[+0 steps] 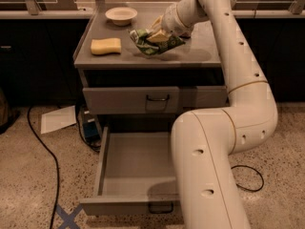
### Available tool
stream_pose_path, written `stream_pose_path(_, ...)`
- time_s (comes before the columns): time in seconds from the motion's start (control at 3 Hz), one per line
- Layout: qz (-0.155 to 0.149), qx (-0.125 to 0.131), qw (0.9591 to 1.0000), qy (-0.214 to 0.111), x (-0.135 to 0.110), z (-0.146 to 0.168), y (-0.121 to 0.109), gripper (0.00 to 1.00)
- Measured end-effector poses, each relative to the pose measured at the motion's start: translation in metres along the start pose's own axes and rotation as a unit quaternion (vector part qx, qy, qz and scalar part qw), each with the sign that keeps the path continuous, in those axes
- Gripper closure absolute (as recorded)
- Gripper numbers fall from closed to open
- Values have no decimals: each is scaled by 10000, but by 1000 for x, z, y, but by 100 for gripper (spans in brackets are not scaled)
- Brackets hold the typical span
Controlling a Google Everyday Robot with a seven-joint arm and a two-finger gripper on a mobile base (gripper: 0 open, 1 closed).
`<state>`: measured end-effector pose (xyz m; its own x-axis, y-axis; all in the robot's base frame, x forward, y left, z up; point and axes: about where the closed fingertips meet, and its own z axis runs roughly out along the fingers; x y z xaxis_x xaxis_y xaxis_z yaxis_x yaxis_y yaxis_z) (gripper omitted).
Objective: Pick green jalapeno chip bag from middle drawer and place on counter
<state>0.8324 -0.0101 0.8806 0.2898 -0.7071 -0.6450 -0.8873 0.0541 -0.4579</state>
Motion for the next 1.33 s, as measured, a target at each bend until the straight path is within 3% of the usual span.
stream_pose_path(1.0,0,-1,10000,0,0,0,0,12)
stream_pose_path(1.33,0,-1,10000,0,0,0,0,0)
